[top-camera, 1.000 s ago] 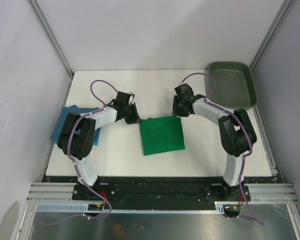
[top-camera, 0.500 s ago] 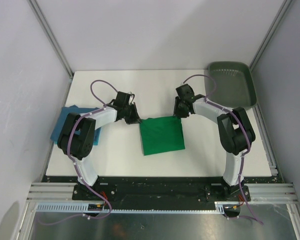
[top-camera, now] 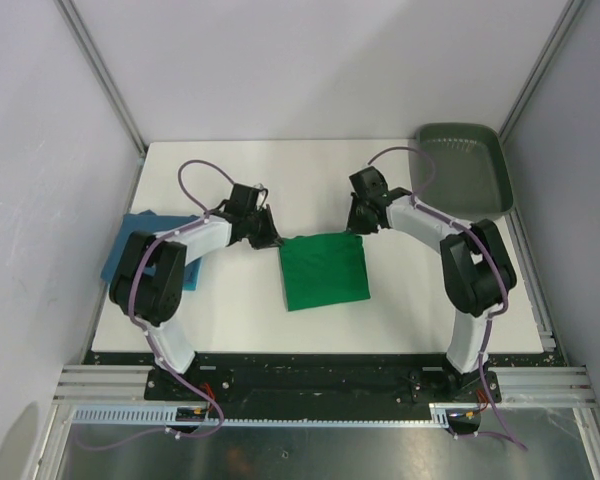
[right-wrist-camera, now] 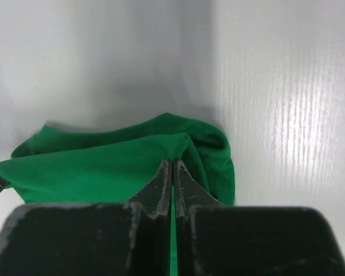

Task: Fold and stack the t-shirts
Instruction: Smooth out wrinkles on the folded tshirt

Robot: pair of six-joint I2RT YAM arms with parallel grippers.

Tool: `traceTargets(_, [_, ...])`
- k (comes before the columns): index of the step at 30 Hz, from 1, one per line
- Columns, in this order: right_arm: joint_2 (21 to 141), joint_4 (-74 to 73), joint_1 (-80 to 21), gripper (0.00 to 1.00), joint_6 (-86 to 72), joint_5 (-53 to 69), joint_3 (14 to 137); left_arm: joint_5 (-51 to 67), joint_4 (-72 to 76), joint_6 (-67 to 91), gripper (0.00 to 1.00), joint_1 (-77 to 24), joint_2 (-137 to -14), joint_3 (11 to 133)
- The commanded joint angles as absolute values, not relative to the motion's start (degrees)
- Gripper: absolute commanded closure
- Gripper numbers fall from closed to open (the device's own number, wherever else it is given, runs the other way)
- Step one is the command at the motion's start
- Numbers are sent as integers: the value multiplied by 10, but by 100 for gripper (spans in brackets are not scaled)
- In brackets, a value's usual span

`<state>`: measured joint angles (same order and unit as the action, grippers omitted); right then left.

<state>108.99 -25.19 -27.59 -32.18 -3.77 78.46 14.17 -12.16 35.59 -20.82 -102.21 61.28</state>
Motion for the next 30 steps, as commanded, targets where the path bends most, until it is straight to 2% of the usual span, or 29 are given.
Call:
traceTargets(1, [1022, -300, -293, 100, -341, -99, 805, 140, -114, 353, 100, -219, -948, 601])
traceTargets(8, [1007, -334, -294, 100, -346, -147, 793, 142, -114, 337, 100, -238, -961, 633])
traceTargets(13, [1044, -283, -271, 100, -314, -125, 792, 130, -116, 337, 100, -237, -1048, 684])
traceTargets(19, [1105, -205, -247, 100, -269, -93, 794, 88, -116, 342, 100, -233, -1063, 681])
traceTargets(30, [1120, -195, -228, 98, -270, -103, 804, 112, -116, 320, 100, -219, -1102, 729])
